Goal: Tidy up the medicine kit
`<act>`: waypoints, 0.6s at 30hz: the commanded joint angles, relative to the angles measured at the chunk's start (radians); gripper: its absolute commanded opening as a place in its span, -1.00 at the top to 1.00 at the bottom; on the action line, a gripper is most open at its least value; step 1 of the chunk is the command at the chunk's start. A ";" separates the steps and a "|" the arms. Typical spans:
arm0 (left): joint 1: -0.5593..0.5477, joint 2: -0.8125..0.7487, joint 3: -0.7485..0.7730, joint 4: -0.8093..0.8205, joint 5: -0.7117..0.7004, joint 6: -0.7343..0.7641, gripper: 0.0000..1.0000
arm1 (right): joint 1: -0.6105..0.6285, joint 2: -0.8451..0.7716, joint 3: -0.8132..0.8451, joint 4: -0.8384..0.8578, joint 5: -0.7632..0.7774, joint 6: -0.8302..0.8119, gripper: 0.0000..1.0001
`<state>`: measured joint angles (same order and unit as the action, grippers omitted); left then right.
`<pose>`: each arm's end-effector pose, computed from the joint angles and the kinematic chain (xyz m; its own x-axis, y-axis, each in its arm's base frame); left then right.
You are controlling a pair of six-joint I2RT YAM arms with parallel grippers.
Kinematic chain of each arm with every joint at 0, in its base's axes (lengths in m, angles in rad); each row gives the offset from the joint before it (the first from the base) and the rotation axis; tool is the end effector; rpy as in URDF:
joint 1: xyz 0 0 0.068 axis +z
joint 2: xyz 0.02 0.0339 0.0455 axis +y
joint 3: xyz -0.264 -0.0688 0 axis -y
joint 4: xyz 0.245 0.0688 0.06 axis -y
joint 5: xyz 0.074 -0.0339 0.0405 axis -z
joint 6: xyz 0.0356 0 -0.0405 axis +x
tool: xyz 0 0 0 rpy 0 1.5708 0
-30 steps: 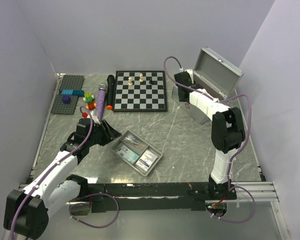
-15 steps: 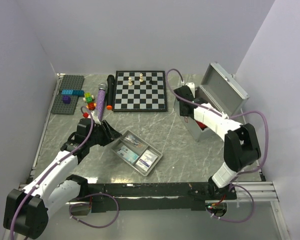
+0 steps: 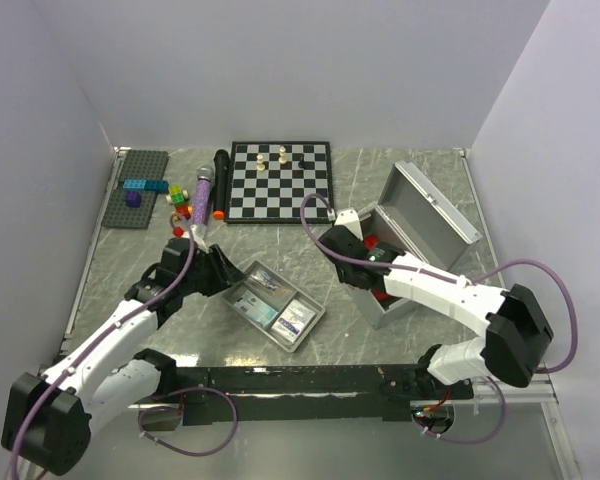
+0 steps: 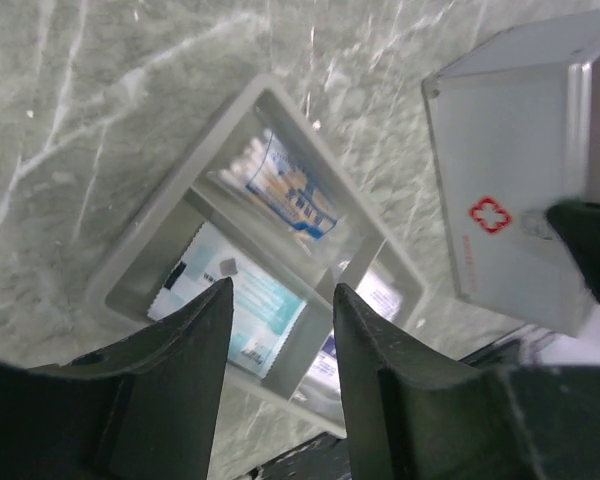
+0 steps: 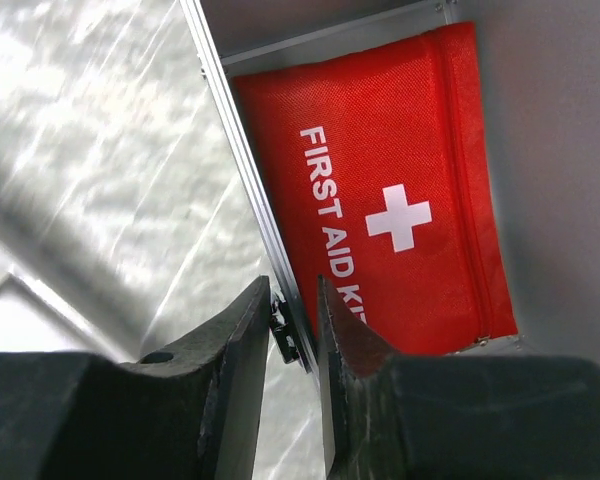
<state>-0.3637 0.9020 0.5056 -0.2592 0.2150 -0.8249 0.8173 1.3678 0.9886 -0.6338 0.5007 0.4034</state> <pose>0.1765 -0.0753 0.2151 -0.7580 -0.4793 -0.4424 -0.0754 0.7381 -0.6705 0.1988 0.1869 0.2478 -0.7168 -0.2607 -0.6467 -0.2007 0.9654 -0.1668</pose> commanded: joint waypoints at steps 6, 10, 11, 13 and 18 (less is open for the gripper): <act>-0.319 0.202 0.188 -0.100 -0.212 0.096 -0.01 | 0.094 -0.140 -0.048 -0.112 -0.008 0.095 0.44; -0.394 0.270 0.231 -0.106 -0.292 0.121 -0.01 | 0.094 -0.182 0.018 -0.171 0.028 0.080 -0.13; -0.405 0.279 0.238 -0.101 -0.299 0.131 0.01 | 0.094 -0.197 0.030 -0.184 0.033 0.075 -0.19; -0.437 0.302 0.257 -0.103 -0.319 0.150 0.06 | 0.094 -0.229 0.042 -0.193 0.035 0.065 -0.25; -0.520 0.391 0.315 -0.150 -0.397 0.202 0.16 | 0.094 -0.340 0.021 -0.167 -0.014 0.035 -0.27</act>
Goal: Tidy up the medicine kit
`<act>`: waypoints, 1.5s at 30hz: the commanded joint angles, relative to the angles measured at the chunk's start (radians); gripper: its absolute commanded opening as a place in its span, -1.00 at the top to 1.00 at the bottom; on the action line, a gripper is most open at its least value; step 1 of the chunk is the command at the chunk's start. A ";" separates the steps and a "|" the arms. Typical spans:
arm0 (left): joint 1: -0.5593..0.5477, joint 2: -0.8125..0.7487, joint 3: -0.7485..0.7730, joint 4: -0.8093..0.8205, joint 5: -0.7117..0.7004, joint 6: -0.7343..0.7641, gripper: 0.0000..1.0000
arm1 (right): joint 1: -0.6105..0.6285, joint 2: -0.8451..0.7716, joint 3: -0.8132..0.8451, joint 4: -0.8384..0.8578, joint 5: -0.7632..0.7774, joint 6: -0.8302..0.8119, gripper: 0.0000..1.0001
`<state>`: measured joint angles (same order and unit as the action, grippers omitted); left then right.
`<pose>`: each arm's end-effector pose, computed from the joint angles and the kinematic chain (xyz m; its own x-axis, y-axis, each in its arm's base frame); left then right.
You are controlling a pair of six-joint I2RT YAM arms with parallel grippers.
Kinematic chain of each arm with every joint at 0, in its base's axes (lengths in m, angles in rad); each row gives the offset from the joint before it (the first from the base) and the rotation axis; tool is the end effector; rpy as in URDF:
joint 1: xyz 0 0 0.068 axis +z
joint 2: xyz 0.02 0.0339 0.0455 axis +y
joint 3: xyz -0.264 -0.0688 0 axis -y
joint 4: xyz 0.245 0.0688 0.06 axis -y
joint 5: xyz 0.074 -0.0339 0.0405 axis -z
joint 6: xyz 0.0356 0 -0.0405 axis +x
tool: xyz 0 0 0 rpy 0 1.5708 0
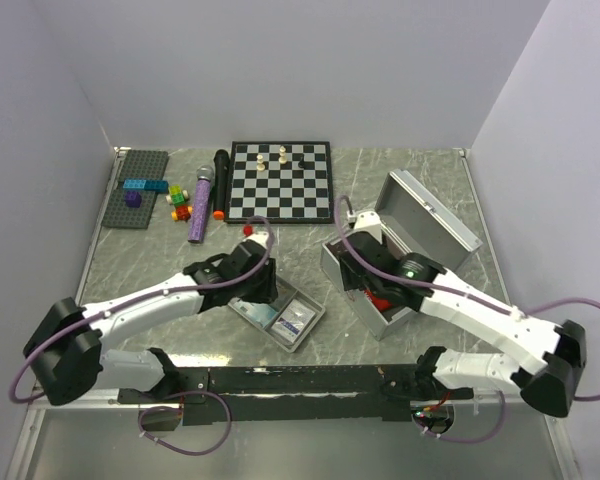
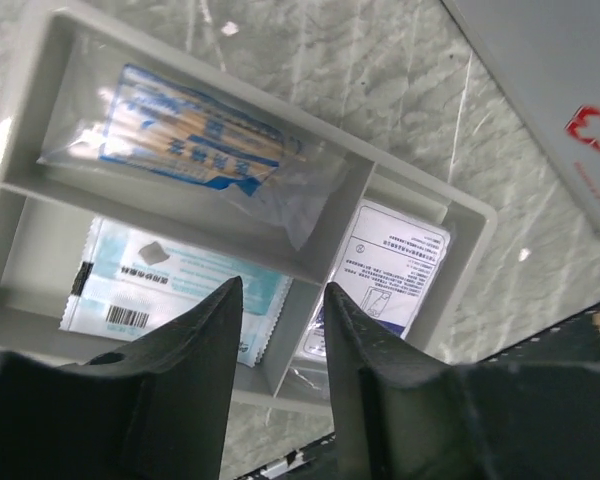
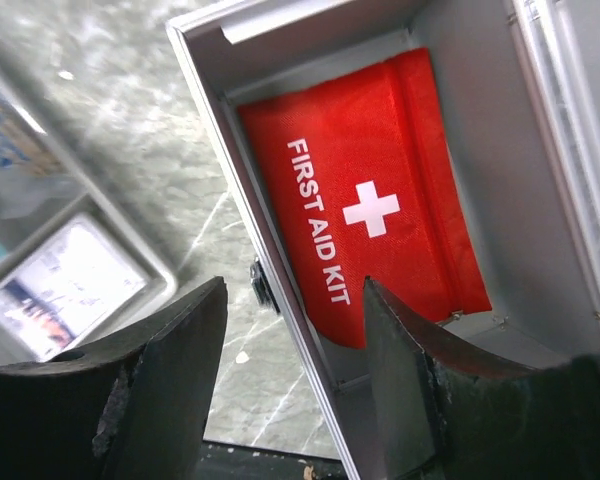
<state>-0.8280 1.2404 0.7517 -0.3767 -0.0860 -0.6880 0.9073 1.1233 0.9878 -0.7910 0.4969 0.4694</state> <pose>0.1712 -0.1819 0.2178 -0.8399 -0.0207 -0.5424 0.2108 0.9084 -0.3612 0.1488 0.1628 0.2937 -0.6727 -0.2148 -0.7081 -0.2376 0.9690 -0.0682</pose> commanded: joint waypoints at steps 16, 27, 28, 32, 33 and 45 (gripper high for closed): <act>-0.164 0.201 0.084 -0.057 -0.097 0.088 0.13 | 0.004 -0.237 -0.097 0.042 -0.066 -0.063 -0.28; -0.184 0.235 0.081 -0.033 -0.106 0.077 0.98 | 0.004 -0.266 -0.086 0.029 -0.061 -0.057 -0.28; -0.184 0.219 0.083 -0.039 -0.113 0.074 0.98 | 0.004 -0.269 -0.083 0.029 -0.063 -0.057 -0.28; -0.186 0.116 0.109 -0.093 -0.178 0.058 0.98 | 0.005 -0.275 -0.080 0.039 -0.063 -0.066 -0.31; -0.186 0.085 0.119 -0.112 -0.188 0.058 0.98 | 0.004 -0.272 -0.083 0.044 -0.063 -0.069 -0.31; -0.184 -0.067 0.290 -0.442 -0.386 0.044 0.98 | 0.004 -0.008 -0.051 0.116 -0.115 -0.167 -0.45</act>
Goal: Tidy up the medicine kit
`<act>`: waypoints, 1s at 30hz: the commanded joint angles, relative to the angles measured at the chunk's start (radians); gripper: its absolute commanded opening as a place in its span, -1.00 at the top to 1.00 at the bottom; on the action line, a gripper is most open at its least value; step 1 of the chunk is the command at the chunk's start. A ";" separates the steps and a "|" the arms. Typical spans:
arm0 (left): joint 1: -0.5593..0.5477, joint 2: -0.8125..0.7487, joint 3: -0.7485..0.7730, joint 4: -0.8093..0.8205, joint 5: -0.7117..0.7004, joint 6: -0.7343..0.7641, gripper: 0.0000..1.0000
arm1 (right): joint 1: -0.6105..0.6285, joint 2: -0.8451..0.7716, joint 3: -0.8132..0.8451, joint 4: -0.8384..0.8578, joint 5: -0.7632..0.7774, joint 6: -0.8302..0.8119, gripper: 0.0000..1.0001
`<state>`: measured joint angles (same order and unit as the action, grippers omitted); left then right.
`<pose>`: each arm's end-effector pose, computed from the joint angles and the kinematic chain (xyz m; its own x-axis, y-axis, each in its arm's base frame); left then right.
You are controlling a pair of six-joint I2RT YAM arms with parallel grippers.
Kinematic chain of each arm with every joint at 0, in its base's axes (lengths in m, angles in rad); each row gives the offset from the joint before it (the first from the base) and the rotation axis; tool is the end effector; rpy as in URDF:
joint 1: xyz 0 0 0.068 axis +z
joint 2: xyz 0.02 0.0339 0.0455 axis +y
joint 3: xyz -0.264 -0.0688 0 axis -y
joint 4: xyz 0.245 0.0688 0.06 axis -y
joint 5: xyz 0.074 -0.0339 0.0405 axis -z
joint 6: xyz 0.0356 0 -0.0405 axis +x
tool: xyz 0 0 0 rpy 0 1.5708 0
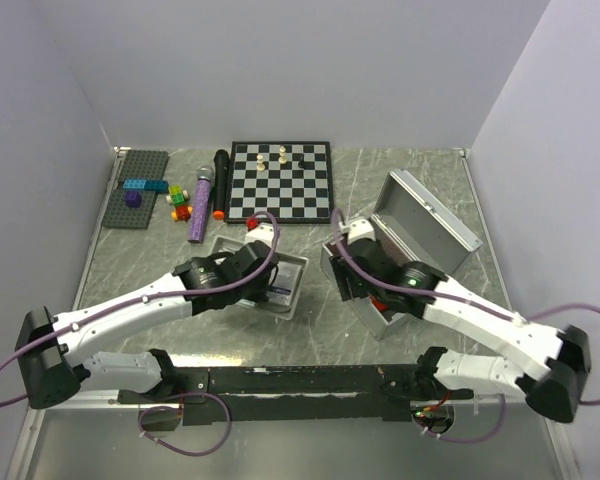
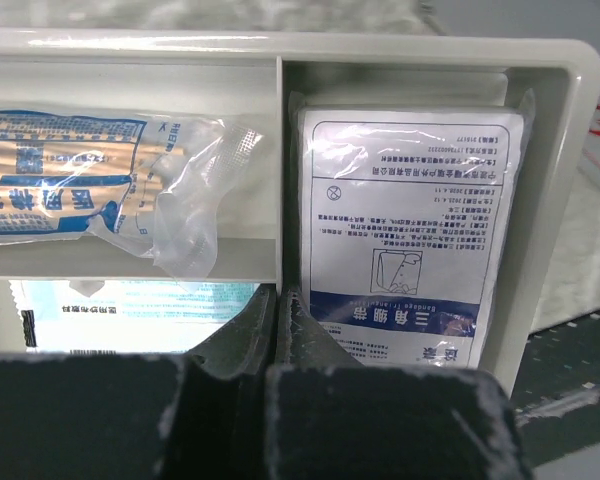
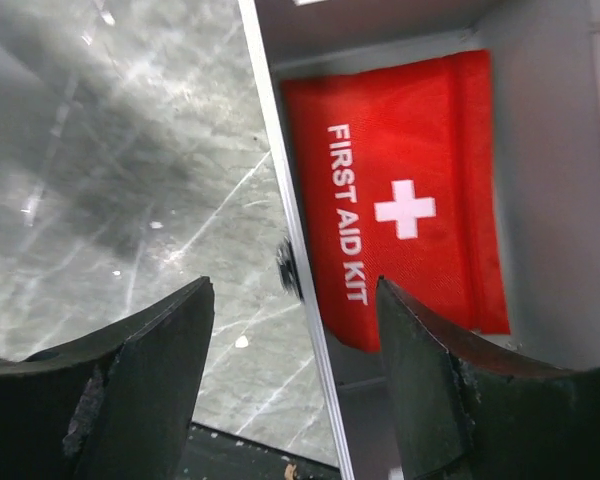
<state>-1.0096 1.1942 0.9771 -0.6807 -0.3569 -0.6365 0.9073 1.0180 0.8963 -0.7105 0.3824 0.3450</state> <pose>0.1393 -0.1983 0.2809 -0.7373 0.1264 -0.6637 0.2974 0.9428 -0.1508 0.1360 0.1525 0.2889 -0.6234 -0.2880 -0.7269 -0.3883 0.9210 -0.0320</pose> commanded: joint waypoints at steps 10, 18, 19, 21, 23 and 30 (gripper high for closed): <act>0.127 -0.099 0.037 -0.154 -0.080 0.029 0.98 | 0.004 0.337 0.056 0.112 0.024 -0.106 -0.33; 0.184 -0.145 0.020 -0.145 -0.070 0.024 0.98 | 0.033 0.238 -0.008 0.302 -0.218 -0.210 0.06; 0.186 -0.146 0.017 -0.145 -0.065 0.026 0.98 | 0.039 0.237 -0.008 0.315 -0.244 -0.221 0.10; 0.197 -0.145 0.018 -0.140 -0.059 0.029 0.98 | 0.060 0.238 -0.004 0.336 -0.283 -0.244 0.15; 0.201 -0.142 0.018 -0.140 -0.054 0.034 0.99 | 0.091 0.252 0.007 0.347 -0.315 -0.274 0.18; 0.209 -0.137 0.018 -0.135 -0.050 0.040 0.99 | 0.212 0.340 0.038 0.353 -0.355 -0.336 0.28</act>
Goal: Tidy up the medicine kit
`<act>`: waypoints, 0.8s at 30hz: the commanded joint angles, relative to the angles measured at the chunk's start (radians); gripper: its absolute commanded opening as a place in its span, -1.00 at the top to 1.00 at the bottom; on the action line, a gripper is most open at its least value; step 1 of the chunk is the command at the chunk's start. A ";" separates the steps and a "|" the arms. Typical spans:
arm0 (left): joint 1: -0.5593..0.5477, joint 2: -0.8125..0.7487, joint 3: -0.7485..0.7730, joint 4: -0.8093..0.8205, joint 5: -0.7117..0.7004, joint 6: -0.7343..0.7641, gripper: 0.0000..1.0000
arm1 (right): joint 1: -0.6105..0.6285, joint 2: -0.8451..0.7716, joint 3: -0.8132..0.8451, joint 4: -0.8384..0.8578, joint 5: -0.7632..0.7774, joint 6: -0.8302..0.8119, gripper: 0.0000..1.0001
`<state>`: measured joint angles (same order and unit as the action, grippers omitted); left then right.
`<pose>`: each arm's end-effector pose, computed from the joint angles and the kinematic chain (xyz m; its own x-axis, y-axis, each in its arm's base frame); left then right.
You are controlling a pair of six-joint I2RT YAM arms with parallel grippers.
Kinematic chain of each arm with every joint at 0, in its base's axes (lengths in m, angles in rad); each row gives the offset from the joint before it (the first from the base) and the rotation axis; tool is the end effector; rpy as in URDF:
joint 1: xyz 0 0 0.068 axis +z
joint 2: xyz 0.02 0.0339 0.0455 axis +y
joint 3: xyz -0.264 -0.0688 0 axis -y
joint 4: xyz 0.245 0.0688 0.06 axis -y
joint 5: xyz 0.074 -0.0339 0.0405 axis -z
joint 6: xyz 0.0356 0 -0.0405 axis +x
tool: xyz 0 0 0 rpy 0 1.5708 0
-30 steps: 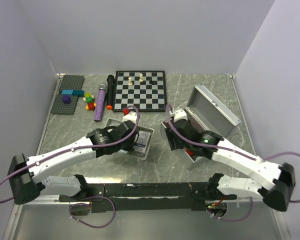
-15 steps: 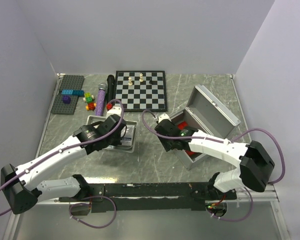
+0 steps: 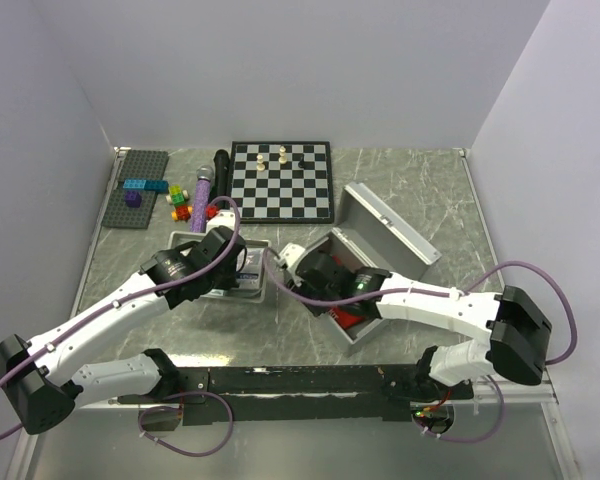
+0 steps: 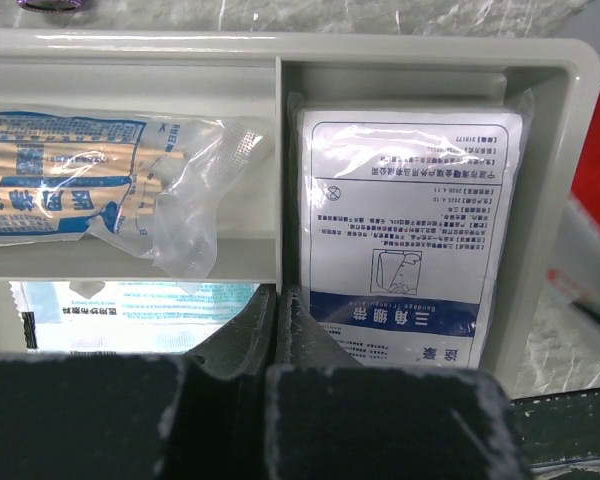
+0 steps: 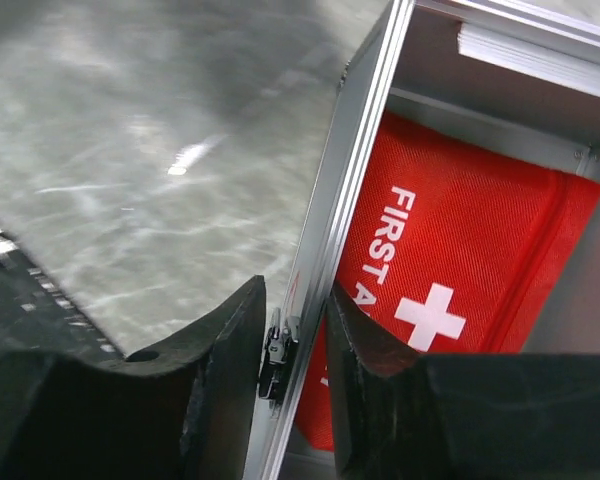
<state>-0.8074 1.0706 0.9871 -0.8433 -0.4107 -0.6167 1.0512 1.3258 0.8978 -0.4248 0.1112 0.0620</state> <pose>0.1531 -0.1394 0.2992 -0.7383 0.0046 -0.6745 0.0854 0.9926 -0.0868 0.1403 0.2374 0.2401 -0.4244 -0.6180 -0.6618 -0.8017 0.5963 -0.0427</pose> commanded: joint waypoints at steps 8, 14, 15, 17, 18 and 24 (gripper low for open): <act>0.007 0.002 0.067 -0.002 -0.030 0.063 0.99 | 0.099 -0.052 0.090 -0.002 0.025 0.018 -0.53; 0.007 0.026 0.163 0.015 0.022 0.152 0.98 | 0.098 -0.256 0.145 -0.104 0.070 0.050 -0.82; 0.007 0.035 0.182 0.018 0.042 0.164 0.98 | 0.098 -0.319 0.141 -0.109 0.074 0.050 -0.83; 0.005 0.055 0.220 0.033 0.094 0.184 0.98 | 0.099 -0.416 0.125 -0.115 0.091 0.052 -0.83; 0.002 0.064 0.240 0.039 0.119 0.190 0.98 | 0.098 -0.465 0.121 -0.117 0.097 0.053 -0.84; -0.114 0.167 0.337 0.073 0.142 0.195 0.99 | 0.096 -0.677 0.081 -0.100 0.116 0.062 -0.90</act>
<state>-0.8429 1.1801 1.2453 -0.8322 -0.3080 -0.4564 1.1511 0.7322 0.9905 -0.5140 0.1909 0.1081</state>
